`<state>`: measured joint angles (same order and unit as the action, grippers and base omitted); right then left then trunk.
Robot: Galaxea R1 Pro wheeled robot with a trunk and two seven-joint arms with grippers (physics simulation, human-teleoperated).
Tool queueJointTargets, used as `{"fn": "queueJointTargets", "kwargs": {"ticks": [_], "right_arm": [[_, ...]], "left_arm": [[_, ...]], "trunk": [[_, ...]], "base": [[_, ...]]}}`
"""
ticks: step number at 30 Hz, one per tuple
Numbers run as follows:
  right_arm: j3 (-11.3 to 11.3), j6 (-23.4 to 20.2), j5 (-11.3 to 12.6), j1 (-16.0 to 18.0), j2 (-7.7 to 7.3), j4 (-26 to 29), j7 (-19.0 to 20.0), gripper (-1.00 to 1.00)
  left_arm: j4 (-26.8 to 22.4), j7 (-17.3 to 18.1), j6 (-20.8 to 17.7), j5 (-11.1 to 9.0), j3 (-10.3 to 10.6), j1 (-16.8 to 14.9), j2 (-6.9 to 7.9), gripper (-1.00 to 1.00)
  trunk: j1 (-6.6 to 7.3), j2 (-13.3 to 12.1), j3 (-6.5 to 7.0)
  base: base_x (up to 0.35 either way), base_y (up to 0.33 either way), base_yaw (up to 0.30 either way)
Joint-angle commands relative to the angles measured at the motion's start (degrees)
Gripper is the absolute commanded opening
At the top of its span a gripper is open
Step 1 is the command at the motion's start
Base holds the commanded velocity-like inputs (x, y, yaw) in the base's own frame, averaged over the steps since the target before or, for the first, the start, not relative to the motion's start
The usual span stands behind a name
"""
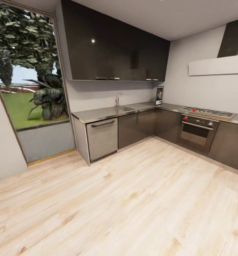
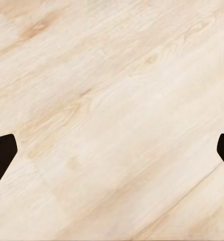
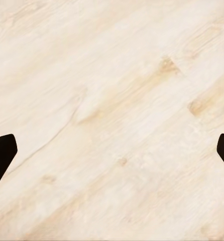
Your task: Pick up the poster from the kitchen countertop and hang it on one of the wall nails in the kitchen.
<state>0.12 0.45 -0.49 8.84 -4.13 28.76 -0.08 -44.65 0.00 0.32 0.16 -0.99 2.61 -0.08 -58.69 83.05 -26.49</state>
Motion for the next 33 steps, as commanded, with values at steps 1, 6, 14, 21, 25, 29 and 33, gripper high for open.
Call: {"fn": "queueJointTargets", "kwargs": {"ticks": [1, 6, 14, 21, 25, 29, 33], "right_arm": [[0.01, 0.06, -0.05, 0.04, 0.01, -0.05, -0.01, 1.00], [-0.02, 5.52, -0.06, 0.04, 0.02, -1.32, -0.01, 1.00], [-0.10, 7.66, -0.08, 0.04, 0.01, -3.41, -0.01, 1.00], [-0.04, 7.72, -0.12, 0.04, 0.08, -3.44, -0.01, 1.00], [-0.10, 7.73, -0.13, 0.04, 0.09, -3.44, -0.01, 1.00], [-0.06, 7.73, -0.13, 0.04, 0.09, -3.44, -0.01, 1.00], [-0.06, 7.73, -0.13, 0.04, 0.09, -3.44, -0.01, 1.00]], "left_arm": [[-0.09, 0.00, 0.03, 0.02, -0.06, 0.01, -0.01, 1.00], [-0.09, 0.00, 0.03, 0.02, -0.06, 0.01, -0.01, 1.00], [-0.09, 0.00, 0.03, 0.02, -0.06, 0.02, 0.01, 1.00], [-0.05, 0.00, 0.03, 0.02, -0.06, 0.03, 0.07, 1.00], [0.88, -0.05, 0.06, 0.00, -0.06, 0.02, 0.08, 1.00], [1.88, -0.08, 0.15, -0.05, -0.06, 0.03, 0.06, 1.00], [2.21, -0.08, 0.19, -0.06, -0.06, 0.03, 0.06, 1.00]], "trunk": [[-0.03, 0.02, -0.04], [-0.03, 0.02, 0.00], [-0.03, 0.02, 0.01], [-0.03, 0.02, 0.01], [-0.03, 0.02, 0.01], [-0.03, 0.02, 0.01], [-0.03, 0.02, 0.01]], "base": [[0.319, -0.108, -0.292], [0.319, -0.104, -0.293], [0.321, -0.093, -0.026], [0.322, -0.086, -0.002], [0.322, -0.082, 0.000], [0.323, -0.082, 0.000], [0.323, -0.082, 0.000]]}}
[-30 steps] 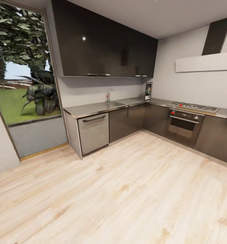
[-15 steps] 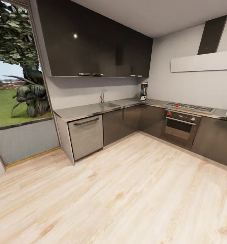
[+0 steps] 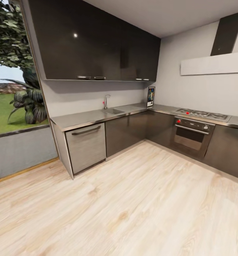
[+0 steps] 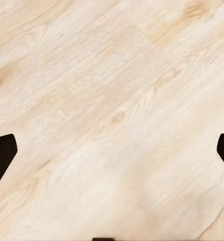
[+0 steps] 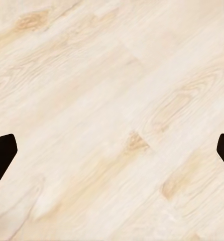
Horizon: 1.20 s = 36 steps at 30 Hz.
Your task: Pick up the poster from the kitchen countertop and hang it on one of the wall nails in the kitchen.
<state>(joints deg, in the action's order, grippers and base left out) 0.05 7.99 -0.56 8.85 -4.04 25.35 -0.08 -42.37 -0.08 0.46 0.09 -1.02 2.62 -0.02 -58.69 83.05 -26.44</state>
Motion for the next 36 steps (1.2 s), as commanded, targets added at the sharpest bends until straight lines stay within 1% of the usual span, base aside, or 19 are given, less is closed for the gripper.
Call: {"fn": "queueJointTargets", "kwargs": {"ticks": [1, 36], "right_arm": [[0.01, 0.18, -0.06, 0.03, 0.00, -0.04, -0.01, 1.00], [0.15, 0.12, 0.02, 0.03, -0.01, -0.04, -0.01, 1.00]], "left_arm": [[-0.04, -0.01, 0.07, 0.01, -0.04, 0.02, 0.00, 1.00], [0.00, 0.08, 0.16, 0.00, -0.13, 0.01, 0.02, 1.00]], "trunk": [[-0.03, 0.02, -0.05], [-0.03, 0.02, -0.05]], "base": [[0.323, -0.082, 0.000], [0.322, -0.082, -0.003]]}}
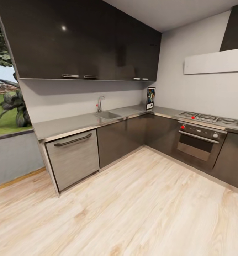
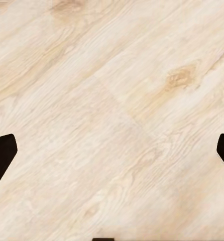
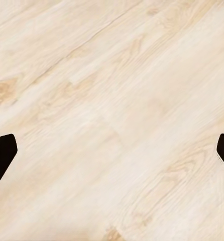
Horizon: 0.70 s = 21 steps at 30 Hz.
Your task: Pick up the poster from the kitchen countertop and hang it on one of the wall nails in the kitchen.
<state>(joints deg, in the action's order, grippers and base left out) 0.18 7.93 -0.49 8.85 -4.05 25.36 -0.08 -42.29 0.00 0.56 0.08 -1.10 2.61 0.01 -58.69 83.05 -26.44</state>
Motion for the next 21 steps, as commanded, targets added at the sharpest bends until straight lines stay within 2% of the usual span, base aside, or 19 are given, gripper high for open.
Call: {"fn": "queueJointTargets", "kwargs": {"ticks": [1, 21], "right_arm": [[0.01, 0.17, -0.05, 0.03, 0.00, -0.04, -0.01, 1.00], [0.08, 0.15, -0.04, 0.03, 0.00, -0.04, -0.05, 1.00]], "left_arm": [[-0.07, 0.00, 0.06, 0.01, -0.04, 0.02, -0.01, 1.00], [-0.09, 0.00, 0.06, 0.01, -0.04, -0.01, -0.01, 1.00]], "trunk": [[-0.03, 0.02, -0.05], [-0.03, 0.02, 0.14]], "base": [[0.323, -0.082, -0.129], [0.323, -0.082, -0.254]]}}
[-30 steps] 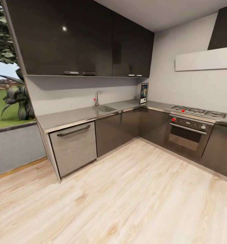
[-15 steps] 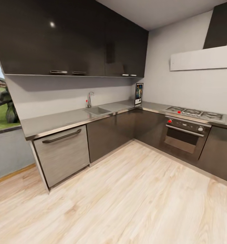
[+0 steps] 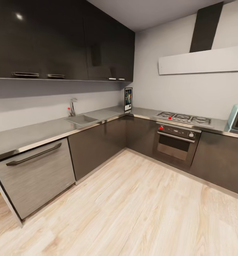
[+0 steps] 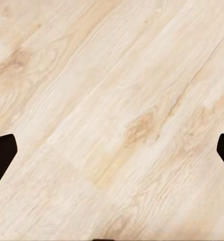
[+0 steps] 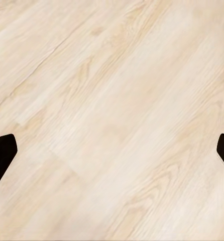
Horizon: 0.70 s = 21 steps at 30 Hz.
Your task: Pick up the poster from the kitchen countertop and hang it on one of the wall nails in the kitchen.
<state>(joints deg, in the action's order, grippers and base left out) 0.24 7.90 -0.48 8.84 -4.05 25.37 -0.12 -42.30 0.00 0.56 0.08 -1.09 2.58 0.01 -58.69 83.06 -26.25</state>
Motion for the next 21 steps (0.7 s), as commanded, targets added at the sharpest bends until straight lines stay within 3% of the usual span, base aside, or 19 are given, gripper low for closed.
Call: {"fn": "queueJointTargets", "kwargs": {"ticks": [1, 21], "right_arm": [[0.02, 0.19, -0.05, 0.04, 0.01, -0.06, -0.03, 1.00], [-0.30, 0.27, -0.20, 0.04, 0.06, -0.06, 0.03, 1.00]], "left_arm": [[-0.09, 0.00, 0.06, 0.01, -0.05, 0.02, -0.01, 1.00], [-0.15, 0.02, 0.06, 0.01, -0.05, 0.04, -0.01, 1.00]], "trunk": [[-0.04, 0.02, -0.02], [-0.04, 0.02, 0.06]], "base": [[0.322, -0.082, -0.192], [0.324, -0.049, -0.024]]}}
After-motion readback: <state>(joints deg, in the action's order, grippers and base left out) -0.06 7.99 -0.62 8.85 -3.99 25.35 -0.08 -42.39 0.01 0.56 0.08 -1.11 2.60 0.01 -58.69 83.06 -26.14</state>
